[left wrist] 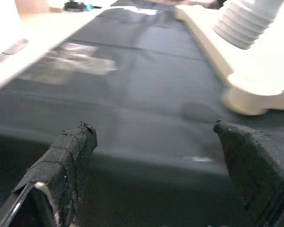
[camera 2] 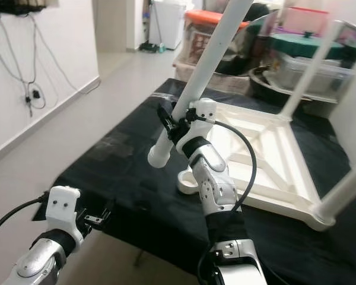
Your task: Building children table
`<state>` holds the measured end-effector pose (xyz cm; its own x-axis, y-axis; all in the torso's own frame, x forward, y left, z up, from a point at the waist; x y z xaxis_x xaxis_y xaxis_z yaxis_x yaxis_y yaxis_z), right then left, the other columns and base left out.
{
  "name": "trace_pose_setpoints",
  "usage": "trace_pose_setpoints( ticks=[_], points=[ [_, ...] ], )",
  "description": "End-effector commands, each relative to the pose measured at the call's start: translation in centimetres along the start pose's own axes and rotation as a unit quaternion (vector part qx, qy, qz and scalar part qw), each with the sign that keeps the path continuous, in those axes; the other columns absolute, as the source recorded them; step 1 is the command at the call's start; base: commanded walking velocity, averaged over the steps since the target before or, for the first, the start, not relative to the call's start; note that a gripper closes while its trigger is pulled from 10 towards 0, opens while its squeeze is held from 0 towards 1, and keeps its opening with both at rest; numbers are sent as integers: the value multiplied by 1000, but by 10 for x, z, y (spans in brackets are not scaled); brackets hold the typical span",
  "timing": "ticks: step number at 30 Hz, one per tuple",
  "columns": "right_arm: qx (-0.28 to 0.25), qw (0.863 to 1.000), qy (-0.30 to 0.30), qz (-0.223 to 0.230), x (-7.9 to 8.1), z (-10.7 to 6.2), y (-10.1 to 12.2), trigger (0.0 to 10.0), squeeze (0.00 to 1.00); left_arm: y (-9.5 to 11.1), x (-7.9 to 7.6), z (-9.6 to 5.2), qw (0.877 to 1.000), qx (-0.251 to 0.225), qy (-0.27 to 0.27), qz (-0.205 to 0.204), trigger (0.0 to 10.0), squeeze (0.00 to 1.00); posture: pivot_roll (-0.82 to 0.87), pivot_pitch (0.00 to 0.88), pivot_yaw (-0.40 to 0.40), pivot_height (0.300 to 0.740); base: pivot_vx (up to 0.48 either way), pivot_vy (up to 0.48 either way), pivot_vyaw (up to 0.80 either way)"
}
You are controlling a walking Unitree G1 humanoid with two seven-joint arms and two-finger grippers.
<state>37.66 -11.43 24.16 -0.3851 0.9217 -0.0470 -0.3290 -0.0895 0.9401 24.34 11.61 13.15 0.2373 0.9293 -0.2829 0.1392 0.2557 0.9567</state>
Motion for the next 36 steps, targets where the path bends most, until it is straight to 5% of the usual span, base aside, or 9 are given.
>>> trace_pose_setpoints(
  ticks=[1, 10, 28, 36],
  points=[
    [-13, 1000, -2, -9, 3, 3, 4, 10000, 0, -3, 3, 0, 1000, 5, 8, 0, 10000, 0, 213, 0, -102, 740, 270, -244, 0],
    [-17, 1000, -8, -19, 2, 5, 8, 10000, 0, -6, 4, -1, 999, 6, 21, -23, 10000, 0, 213, 0, -107, 740, 30, -27, 0],
    [-14, 998, 46, -30, 2, 40, 13, 10000, 0, 3, -25, -9, 999, -9, -28, 16, 10000, 0, 227, 81, -116, 740, 0, 0, 0],
    [13, 994, 108, 20, -7, 52, 13, 10000, 0, 8, -40, -22, 999, -6, -47, 14, 10000, 0, 251, 172, -115, 740, 0, 0, 0]
  ],
)
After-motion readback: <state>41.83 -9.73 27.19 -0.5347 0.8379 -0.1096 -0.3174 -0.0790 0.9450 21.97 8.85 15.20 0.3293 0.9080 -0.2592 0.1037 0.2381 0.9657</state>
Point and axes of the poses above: a point about 5 cm out from each wrist's last joint towards the gripper, its own z axis pointing out of the wrist towards the gripper, its own y axis along the axis of the wrist's last joint, x = y × z, the point moved 2 cm from there along z, pointing out of the wrist towards the gripper, and after that the axes turned 12 degrees about -z, right-handed, at the moved point
